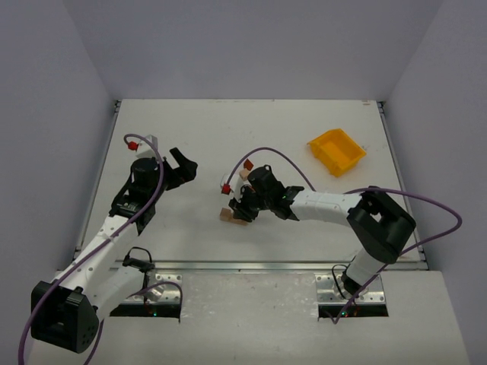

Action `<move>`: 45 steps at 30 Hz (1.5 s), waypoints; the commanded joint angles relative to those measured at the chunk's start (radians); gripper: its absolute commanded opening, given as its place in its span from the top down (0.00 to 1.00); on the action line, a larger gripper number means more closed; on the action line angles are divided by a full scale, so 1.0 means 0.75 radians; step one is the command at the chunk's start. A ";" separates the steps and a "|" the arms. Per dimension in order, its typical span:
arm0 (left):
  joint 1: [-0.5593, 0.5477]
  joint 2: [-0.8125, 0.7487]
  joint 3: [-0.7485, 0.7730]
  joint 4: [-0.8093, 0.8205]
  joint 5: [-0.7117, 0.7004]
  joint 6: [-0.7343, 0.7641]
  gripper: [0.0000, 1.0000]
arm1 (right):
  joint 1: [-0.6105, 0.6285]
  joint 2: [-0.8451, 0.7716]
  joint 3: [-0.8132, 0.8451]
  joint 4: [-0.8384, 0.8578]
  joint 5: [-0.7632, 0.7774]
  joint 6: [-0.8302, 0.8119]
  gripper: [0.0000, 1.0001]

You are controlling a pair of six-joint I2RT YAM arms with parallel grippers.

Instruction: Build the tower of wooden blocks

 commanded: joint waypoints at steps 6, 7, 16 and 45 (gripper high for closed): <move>-0.001 -0.004 0.020 0.028 -0.026 0.012 0.00 | 0.003 0.024 0.041 0.052 -0.038 0.016 0.79; -0.001 -0.004 0.020 0.027 -0.027 0.012 0.00 | 0.003 0.030 0.046 0.049 -0.042 0.016 0.79; -0.001 -0.014 0.016 0.022 -0.036 0.012 0.00 | 0.001 0.061 0.062 0.048 -0.051 0.022 0.78; -0.001 -0.021 0.019 0.015 -0.037 0.016 0.00 | 0.003 0.125 0.104 0.065 -0.060 0.035 0.72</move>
